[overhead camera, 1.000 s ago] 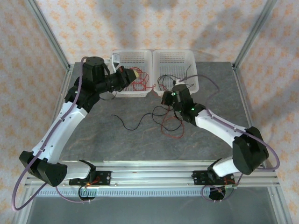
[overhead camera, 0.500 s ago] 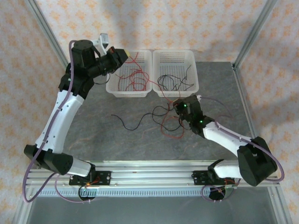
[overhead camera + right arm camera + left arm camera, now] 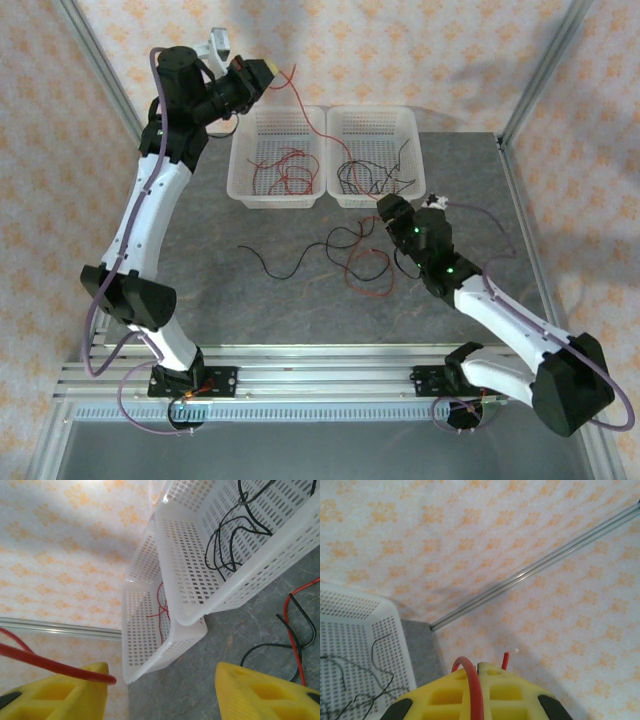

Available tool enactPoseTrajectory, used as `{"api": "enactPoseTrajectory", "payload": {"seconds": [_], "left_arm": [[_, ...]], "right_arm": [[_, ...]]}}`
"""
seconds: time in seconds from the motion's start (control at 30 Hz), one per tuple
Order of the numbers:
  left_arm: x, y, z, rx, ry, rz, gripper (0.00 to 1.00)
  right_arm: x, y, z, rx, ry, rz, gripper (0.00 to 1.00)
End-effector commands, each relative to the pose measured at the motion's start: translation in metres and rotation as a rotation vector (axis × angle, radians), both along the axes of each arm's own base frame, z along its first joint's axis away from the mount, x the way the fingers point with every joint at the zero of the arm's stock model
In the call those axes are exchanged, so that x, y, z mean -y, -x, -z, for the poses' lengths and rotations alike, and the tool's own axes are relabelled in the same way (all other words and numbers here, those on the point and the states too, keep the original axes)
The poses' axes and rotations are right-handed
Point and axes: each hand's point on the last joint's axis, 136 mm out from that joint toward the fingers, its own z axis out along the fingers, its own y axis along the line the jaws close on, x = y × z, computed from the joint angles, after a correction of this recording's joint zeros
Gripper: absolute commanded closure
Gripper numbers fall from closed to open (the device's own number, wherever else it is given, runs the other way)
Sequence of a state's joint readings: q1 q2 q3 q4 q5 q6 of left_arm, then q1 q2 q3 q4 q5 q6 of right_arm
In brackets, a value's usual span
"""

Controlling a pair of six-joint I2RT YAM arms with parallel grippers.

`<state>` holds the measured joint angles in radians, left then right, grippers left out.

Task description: Untangle the cables

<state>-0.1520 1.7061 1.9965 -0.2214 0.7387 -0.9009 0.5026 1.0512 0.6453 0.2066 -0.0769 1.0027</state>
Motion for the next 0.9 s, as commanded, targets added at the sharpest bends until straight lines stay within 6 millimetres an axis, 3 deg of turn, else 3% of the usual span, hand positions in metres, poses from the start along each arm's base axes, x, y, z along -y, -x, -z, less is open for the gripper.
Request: {"api": "enactPoseTrajectory", "payload": {"seconds": [0.0, 0.1, 0.33, 0.37, 0.43, 0.67, 0.87], "left_arm": [[-0.006, -0.005, -0.039, 0.12, 0.079, 0.046, 1.0], [-0.013, -0.02, -0.038, 0.13, 0.113, 0.052, 1.0], [-0.016, -0.046, -0.03, 0.136, 0.144, 0.074, 1.0], [-0.016, -0.058, -0.017, 0.116, 0.149, 0.073, 1.0], [-0.017, -0.064, -0.013, 0.117, 0.158, 0.076, 1.0], [-0.026, -0.087, 0.011, 0.093, 0.149, 0.052, 1.0], [-0.04, -0.111, 0.07, 0.019, 0.077, -0.021, 1.0]], "right_arm": [[0.011, 0.009, 0.012, -0.008, 0.073, 0.007, 0.4], [0.003, 0.015, 0.004, 0.049, 0.059, -0.057, 0.39], [-0.034, 0.039, -0.039, 0.3, 0.116, -0.338, 0.36], [-0.04, 0.045, -0.045, 0.343, 0.143, -0.392, 0.35], [-0.048, 0.057, -0.053, 0.411, 0.195, -0.474, 0.34], [-0.038, 0.07, -0.055, 0.445, 0.387, -0.51, 0.33], [-0.031, 0.069, -0.035, 0.388, 0.404, -0.487, 0.33]]}}
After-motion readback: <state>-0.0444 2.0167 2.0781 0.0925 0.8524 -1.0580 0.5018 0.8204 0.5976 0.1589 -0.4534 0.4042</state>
